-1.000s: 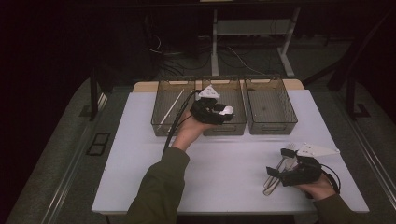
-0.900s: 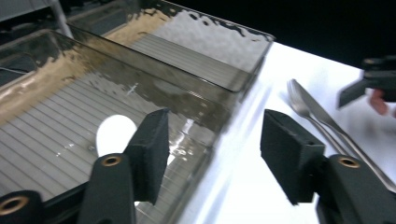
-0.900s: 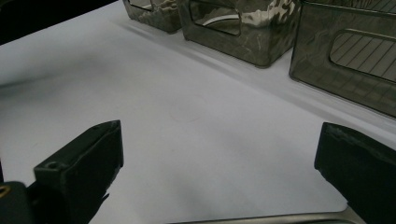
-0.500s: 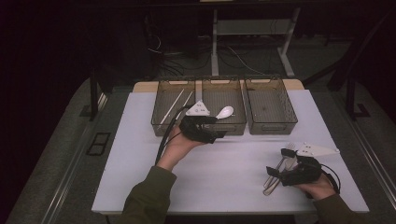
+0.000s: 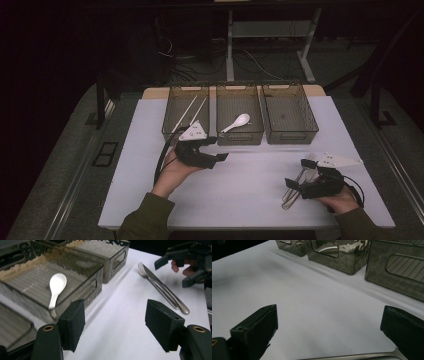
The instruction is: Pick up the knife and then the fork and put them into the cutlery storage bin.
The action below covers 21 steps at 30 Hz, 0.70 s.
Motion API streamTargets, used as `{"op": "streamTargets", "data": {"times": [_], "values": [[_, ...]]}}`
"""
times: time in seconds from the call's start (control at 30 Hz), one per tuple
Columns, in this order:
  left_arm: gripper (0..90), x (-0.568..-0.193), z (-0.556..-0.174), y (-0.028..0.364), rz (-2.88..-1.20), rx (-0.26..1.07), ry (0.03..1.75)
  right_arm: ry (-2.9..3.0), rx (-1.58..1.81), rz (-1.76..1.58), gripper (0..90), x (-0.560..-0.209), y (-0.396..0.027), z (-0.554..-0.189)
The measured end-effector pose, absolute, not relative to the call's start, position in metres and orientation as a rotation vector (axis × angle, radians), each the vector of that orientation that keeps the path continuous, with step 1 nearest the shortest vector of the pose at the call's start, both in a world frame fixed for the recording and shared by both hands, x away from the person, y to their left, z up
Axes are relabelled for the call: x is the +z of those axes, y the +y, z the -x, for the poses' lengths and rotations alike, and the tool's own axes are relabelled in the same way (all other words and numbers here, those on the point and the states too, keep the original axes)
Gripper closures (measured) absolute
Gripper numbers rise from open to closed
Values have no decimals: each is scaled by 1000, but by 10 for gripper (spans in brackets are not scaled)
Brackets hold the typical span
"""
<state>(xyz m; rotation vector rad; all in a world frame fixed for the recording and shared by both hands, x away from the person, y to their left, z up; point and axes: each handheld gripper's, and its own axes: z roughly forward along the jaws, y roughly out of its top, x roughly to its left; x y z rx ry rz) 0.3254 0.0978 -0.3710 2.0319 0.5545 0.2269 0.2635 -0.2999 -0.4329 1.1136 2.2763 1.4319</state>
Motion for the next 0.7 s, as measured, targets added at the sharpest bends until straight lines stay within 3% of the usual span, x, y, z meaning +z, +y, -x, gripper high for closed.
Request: {"op": "streamTargets", "data": {"times": [0.7], "values": [[151, -414, -278, 159, -1966, 302, 685, 2275, 1428, -1107, 14, -433, -300, -264]]}}
